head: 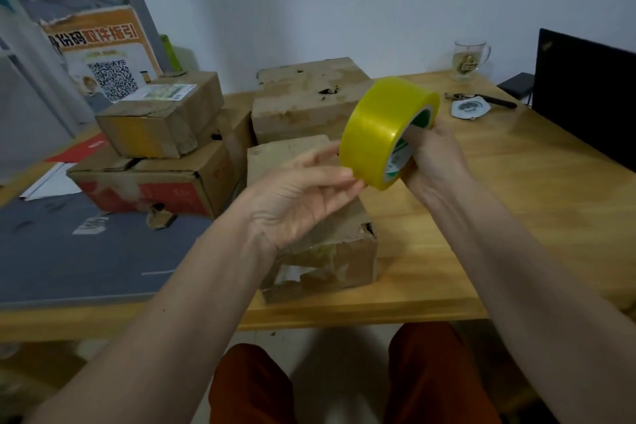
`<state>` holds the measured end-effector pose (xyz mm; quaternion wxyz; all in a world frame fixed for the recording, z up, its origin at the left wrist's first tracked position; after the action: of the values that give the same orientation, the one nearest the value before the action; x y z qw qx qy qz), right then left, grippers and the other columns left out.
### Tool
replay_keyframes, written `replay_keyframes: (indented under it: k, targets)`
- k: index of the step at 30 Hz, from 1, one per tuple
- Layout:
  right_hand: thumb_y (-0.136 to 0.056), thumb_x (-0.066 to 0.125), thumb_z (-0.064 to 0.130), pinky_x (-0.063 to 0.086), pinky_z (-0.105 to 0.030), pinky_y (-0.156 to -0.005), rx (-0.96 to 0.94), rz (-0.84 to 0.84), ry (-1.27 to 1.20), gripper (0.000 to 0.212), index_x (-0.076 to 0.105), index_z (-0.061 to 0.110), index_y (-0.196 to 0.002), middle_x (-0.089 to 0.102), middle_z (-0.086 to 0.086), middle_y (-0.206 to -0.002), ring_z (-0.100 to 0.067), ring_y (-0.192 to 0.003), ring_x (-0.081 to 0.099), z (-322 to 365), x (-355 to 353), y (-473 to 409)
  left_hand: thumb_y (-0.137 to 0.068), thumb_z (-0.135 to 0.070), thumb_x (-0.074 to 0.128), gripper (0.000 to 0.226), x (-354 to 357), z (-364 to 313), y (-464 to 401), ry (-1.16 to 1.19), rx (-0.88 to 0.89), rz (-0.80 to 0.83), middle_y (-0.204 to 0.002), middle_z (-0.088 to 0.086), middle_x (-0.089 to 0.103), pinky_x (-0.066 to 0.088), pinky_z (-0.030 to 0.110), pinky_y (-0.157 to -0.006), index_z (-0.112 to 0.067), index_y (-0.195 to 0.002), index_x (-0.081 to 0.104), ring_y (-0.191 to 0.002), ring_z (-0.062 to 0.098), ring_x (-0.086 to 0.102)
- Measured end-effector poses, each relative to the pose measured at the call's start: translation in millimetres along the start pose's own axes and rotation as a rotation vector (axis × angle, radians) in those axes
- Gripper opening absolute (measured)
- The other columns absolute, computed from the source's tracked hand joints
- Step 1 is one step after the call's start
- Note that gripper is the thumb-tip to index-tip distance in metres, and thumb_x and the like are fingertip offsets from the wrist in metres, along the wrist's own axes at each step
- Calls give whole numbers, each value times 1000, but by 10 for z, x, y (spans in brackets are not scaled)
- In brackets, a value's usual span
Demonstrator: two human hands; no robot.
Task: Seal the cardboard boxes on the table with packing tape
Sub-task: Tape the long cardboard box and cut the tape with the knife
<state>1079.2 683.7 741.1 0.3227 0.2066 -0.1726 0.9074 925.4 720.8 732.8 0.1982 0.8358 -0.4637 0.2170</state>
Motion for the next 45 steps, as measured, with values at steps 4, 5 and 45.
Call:
replay_keyframes:
  k: [4, 5, 45]
  targets:
    - [-82, 57, -16, 54, -43, -77, -68, 23, 19, 26, 64, 9, -84, 71, -2, -76, -22, -80, 68, 106, 45, -18, -70, 10, 61, 24, -65, 147, 26, 153, -109, -91, -98, 25, 72, 60, 30, -79, 9, -93, 67, -89, 33, 73]
    - [-82, 57, -17, 55, -43, -76, -84, 29, 25, 28, 65, 10, -81, 72, -2, -74, -22, -79, 69, 128, 55, -18, -70, 10, 61, 20, -75, 153, 36, 158, -116, -102, -95, 25, 72, 60, 32, -80, 9, -90, 67, -87, 33, 74]
    - [-81, 57, -5, 54, -32, -64, -419, -295, 531, 39, 57, 34, -88, 62, -9, -81, -19, -72, 62, 189, -452, 872, -90, -38, 66, 23, -222, 4, 310, -997, 28, -368, -64, -12, 66, 41, 17, -51, -17, -82, 70, -59, 3, 54]
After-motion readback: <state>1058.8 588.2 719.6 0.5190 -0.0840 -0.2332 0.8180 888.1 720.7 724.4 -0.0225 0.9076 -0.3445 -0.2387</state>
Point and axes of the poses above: each hand's wrist, its own y-axis away from the middle knuckle, its own x-axis out of the palm, z = x × y, the point moved 8 cm from there along -y, towards the middle knuckle
